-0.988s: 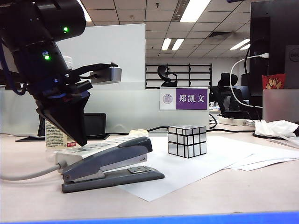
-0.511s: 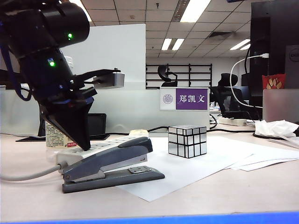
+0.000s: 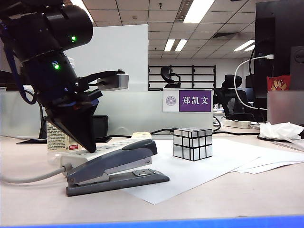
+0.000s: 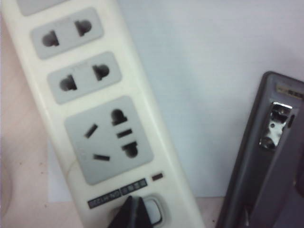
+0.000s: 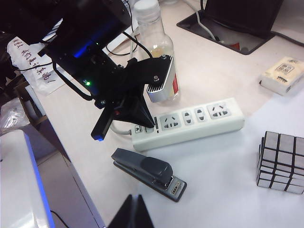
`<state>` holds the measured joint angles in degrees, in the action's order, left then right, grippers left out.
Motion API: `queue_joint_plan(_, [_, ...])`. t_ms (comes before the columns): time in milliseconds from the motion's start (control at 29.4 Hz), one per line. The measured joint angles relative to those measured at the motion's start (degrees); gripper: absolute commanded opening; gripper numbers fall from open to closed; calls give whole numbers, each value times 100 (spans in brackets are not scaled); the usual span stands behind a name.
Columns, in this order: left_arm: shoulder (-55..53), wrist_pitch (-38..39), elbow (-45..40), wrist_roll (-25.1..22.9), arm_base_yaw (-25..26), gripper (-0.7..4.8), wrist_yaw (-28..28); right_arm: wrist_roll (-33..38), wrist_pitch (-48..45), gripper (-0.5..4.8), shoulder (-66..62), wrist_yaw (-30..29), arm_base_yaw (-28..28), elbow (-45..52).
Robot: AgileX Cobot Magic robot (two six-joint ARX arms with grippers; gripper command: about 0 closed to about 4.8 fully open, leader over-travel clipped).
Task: Press the button on the power strip.
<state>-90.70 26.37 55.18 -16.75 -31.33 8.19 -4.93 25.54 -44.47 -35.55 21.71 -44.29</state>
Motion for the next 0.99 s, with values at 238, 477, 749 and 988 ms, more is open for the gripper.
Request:
queue_joint_plan(238, [201,39,-79,177,-13,-5,286,2,-9,0,0,2,0,0])
queue_joint_plan(477, [658,-7,-101,223,-9,-5,251,20,-11,0,0,-2,0,0])
queue_joint_plan(749, [826,2,-101,315,-11,-5,155,35,-13,0,0,-13,0,0])
queue_joint_plan(988, [1054,-48,-101,372,-11,-5,149,37,-11,0,0,-20,0,0])
